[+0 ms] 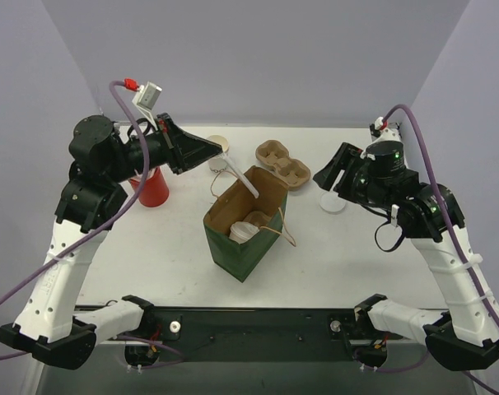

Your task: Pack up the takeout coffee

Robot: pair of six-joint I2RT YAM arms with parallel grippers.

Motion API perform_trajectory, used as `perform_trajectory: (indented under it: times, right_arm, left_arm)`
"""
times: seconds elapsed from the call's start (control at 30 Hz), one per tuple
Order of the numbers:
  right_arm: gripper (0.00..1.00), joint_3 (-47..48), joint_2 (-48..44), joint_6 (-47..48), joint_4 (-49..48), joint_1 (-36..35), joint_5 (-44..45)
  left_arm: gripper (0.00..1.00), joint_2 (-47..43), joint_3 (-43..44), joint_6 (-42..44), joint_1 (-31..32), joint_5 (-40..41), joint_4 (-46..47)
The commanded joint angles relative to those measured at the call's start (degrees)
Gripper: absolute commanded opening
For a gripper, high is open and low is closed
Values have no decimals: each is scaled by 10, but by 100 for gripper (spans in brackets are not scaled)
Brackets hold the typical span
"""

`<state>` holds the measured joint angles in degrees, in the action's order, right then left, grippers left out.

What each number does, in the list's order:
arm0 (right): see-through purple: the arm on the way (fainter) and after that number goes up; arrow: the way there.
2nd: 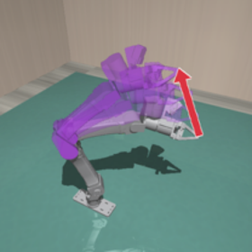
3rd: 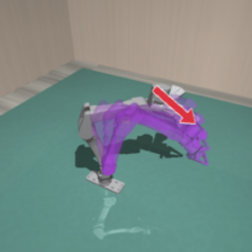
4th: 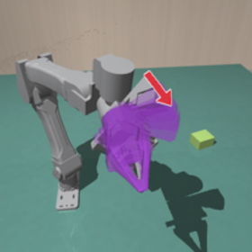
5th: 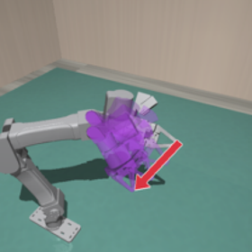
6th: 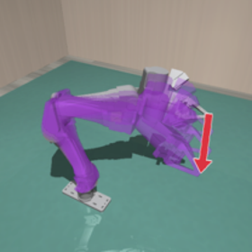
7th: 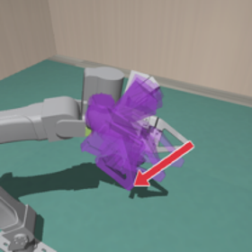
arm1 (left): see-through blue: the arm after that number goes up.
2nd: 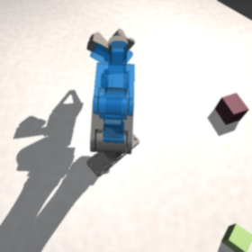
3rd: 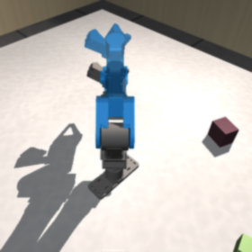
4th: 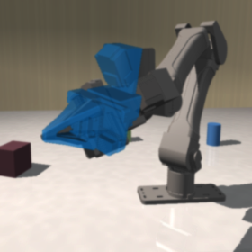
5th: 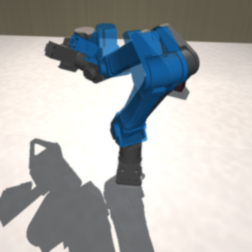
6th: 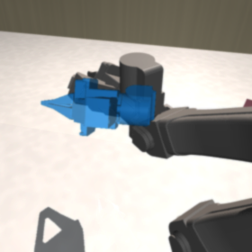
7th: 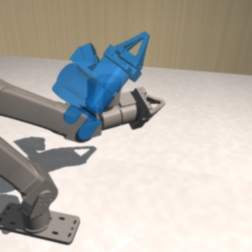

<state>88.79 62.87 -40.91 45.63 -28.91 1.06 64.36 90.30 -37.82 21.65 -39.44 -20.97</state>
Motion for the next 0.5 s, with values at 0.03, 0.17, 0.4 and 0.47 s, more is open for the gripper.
perform_trajectory:
  times: [0.03, 0.17, 0.4, 0.47]
  right_arm:
    - [58, -7, -10, -8, -6, 3, 11]
    - [58, -10, -12, -9, -6, 2, 11]
    - [58, -13, -6, -8, -10, 3, 6]
    - [58, -10, -2, -8, -12, 3, 5]
  left_arm:
    - [0, 16, -26, 34, 20, 10, -10]
    - [0, 31, -48, 47, 32, 24, -12]
    - [0, 105, -37, 119, 90, 52, -78]
    - [14, 127, -19, 141, 110, 91, -121]
